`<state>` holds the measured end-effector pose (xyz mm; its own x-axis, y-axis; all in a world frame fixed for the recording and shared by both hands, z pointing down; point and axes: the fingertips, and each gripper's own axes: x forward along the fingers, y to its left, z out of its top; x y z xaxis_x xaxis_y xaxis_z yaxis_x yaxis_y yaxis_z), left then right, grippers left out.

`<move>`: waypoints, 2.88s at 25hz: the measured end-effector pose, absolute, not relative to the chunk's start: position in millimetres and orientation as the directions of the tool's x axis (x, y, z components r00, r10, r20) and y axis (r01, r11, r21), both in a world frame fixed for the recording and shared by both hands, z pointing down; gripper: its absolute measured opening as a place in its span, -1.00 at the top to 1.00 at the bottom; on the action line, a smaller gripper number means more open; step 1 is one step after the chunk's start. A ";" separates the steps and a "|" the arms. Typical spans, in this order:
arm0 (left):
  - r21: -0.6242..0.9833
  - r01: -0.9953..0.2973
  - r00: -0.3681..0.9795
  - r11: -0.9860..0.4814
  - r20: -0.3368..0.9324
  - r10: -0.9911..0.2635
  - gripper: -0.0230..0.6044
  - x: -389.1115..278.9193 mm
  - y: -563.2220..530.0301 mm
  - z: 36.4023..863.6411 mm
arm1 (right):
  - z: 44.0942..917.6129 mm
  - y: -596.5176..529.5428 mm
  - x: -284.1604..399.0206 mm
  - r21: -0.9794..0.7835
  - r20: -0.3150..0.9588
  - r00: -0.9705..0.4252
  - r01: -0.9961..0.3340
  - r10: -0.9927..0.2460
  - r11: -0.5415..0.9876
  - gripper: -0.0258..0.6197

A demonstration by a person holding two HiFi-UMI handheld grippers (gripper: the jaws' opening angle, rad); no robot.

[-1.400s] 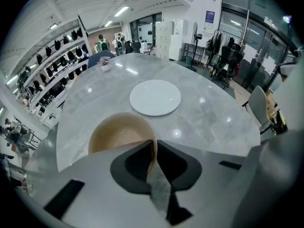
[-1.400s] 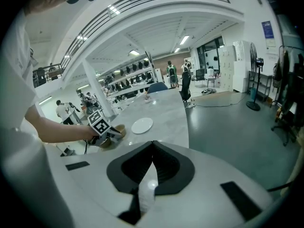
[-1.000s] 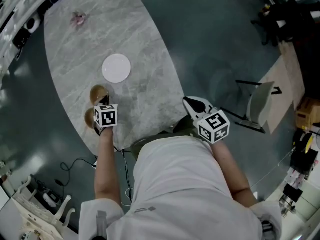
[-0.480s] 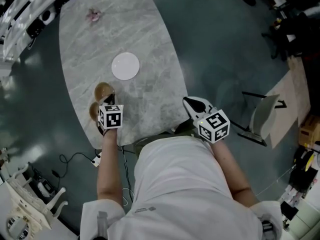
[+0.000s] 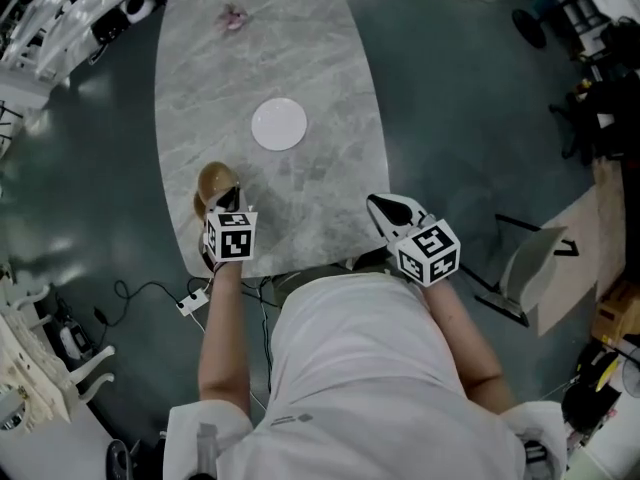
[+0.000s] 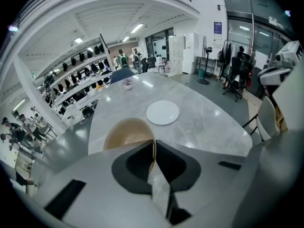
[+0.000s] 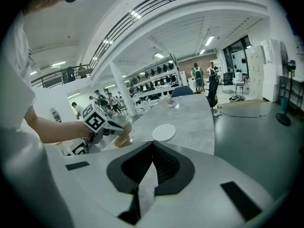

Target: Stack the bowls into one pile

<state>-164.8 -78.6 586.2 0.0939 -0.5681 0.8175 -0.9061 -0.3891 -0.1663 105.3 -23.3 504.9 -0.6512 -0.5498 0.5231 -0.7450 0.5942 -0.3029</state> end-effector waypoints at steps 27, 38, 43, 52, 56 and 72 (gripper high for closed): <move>-0.126 -0.965 0.014 -0.229 0.849 -0.529 0.86 -218.2 -16.0 621.2 | 521.3 -19.7 46.4 -0.312 0.573 -0.726 -0.622 -0.380 0.718 0.89; -0.124 -0.952 0.042 -0.281 0.853 -0.520 0.86 -220.5 -36.8 635.6 | 526.8 -19.1 46.0 -0.306 0.603 -0.692 -0.660 -0.397 0.685 0.89; -0.108 -0.952 0.055 -0.288 0.861 -0.506 0.86 -222.0 -44.9 646.1 | 527.7 -19.8 51.5 -0.301 0.612 -0.673 -0.684 -0.415 0.665 0.89; -0.074 -0.955 0.075 -0.288 0.877 -0.475 0.86 -221.8 -51.1 662.9 | 529.7 -17.6 62.7 -0.288 0.632 -0.640 -0.717 -0.436 0.635 0.89; -0.064 -0.957 0.078 -0.282 0.882 -0.464 0.86 -219.9 -51.2 668.2 | 529.0 -17.9 67.8 -0.285 0.633 -0.635 -0.723 -0.444 0.629 0.89; -0.084 -0.965 0.049 -0.247 0.872 -0.486 0.78 -217.1 -41.5 645.2 | 520.0 -21.0 69.9 -0.301 0.590 -0.676 -0.691 -0.441 0.657 0.89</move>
<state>-217.1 -41.5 645.2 0.0490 -0.4864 0.8723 -0.9654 -0.2472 -0.0835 69.9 -21.0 520.0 -0.6762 -0.4408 0.5903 -0.6910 0.6573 -0.3007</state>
